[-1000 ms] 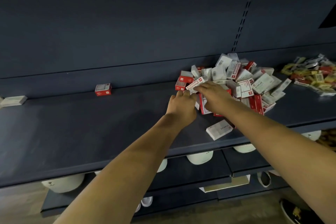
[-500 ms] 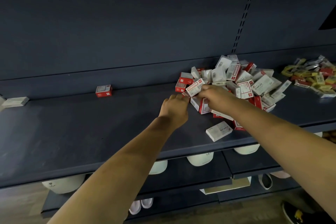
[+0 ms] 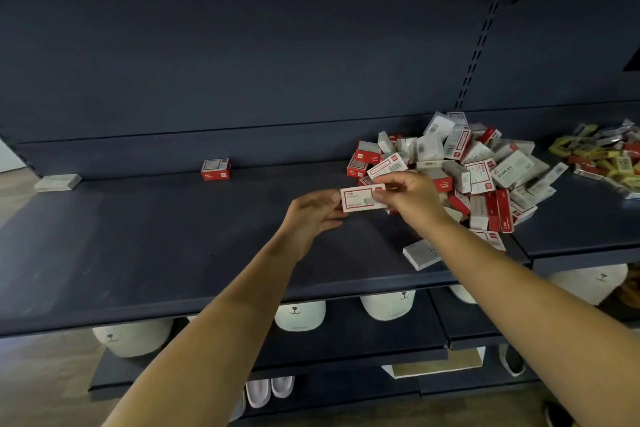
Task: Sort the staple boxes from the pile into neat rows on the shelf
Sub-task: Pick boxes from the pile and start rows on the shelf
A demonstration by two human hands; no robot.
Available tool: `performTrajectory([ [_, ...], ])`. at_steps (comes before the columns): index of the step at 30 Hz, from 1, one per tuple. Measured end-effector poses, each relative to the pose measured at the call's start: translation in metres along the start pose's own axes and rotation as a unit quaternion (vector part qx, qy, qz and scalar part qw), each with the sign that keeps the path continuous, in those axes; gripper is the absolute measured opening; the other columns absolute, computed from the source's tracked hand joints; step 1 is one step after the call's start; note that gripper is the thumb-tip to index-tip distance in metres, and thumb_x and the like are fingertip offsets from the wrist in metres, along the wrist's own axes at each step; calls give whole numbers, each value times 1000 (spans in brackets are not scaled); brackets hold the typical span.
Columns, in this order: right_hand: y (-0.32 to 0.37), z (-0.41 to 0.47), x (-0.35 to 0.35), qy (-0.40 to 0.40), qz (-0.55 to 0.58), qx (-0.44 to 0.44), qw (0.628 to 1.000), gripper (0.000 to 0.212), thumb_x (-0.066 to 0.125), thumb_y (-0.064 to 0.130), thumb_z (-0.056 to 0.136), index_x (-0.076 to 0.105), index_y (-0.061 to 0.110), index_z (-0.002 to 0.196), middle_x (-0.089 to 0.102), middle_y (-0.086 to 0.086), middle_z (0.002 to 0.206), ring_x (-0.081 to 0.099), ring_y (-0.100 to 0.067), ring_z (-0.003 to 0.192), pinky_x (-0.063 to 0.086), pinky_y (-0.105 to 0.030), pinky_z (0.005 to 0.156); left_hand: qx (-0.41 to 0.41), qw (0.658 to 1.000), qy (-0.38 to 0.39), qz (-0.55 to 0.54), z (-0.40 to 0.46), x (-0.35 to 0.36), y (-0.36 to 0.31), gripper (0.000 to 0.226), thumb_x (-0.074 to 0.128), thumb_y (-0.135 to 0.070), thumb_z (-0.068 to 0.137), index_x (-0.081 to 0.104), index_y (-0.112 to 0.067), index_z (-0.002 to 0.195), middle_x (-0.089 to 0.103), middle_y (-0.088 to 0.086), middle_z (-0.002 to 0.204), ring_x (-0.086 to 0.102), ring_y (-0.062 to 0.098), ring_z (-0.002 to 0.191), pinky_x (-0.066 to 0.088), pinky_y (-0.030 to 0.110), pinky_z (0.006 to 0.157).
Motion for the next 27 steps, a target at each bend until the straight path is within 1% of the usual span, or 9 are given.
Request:
performTrajectory([
  [3,-9,-7,15,10,106,47,993,24,68,-2,79,67,9,101,65,-3,93,64,-16,86,53,-16,61,12,1000,10,-22,-10,-11,-3,27,57,-9,91,61,-3,117,68,14,109,67,21,95,55,28,83],
  [8,-7,-18,33,29,146,58,987,21,66,-1,81,65,15,94,63,0,93,64,-13,86,56,-19,65,29,999,1,-19,-19,-25,-5,21,58,-1,88,66,-12,105,71,6,96,68,15,86,55,25,77],
  [14,1,-20,51,46,153,53,986,22,66,-1,82,65,14,97,65,0,93,65,-12,87,56,-22,71,47,999,-19,-2,-25,-44,-12,26,59,3,86,64,-8,109,70,8,95,68,13,81,55,24,75],
  [17,5,-19,63,39,159,59,985,22,67,0,81,65,13,99,65,-2,93,65,-15,89,56,-24,74,109,985,-61,117,-29,-56,-31,38,64,3,83,59,-7,120,67,2,96,66,7,86,52,19,78],
  [18,7,-18,68,37,162,62,984,22,67,0,81,65,12,100,66,-3,93,65,-17,90,56,-25,75,161,958,-80,225,-32,-57,-44,43,66,-1,82,57,-8,123,65,0,102,63,9,94,48,18,83],
  [20,12,-18,82,42,172,69,982,23,66,0,82,64,9,102,65,-5,94,65,-19,90,56,-27,76,285,854,-94,424,-42,-50,-68,47,71,-10,79,58,-8,124,61,4,113,55,18,106,40,23,91],
  [23,25,-17,107,55,186,72,978,23,65,-1,82,63,6,104,65,-8,95,66,-20,89,57,-28,76,382,736,-84,553,-53,-46,-86,44,75,-22,73,65,-8,113,63,8,109,55,26,103,42,37,87],
  [25,34,-15,123,55,187,72,978,22,66,-1,81,64,8,101,65,-9,95,66,-19,87,57,-28,75,399,691,-60,600,-54,-52,-90,43,76,-25,68,68,-9,107,64,6,103,55,25,100,43,38,83],
  [27,44,-12,143,60,178,69,980,21,67,0,81,64,10,100,66,-7,93,66,-17,85,57,-26,73,383,670,-35,634,-51,-67,-87,45,82,-21,64,68,-8,105,65,8,100,60,28,96,46,38,82],
])
Point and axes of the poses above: each hand's wrist, its own z-axis towards the middle knuckle, its own x-axis out of the palm, y = z × x, the point moved 10 cm from there along z, towards the middle knuckle
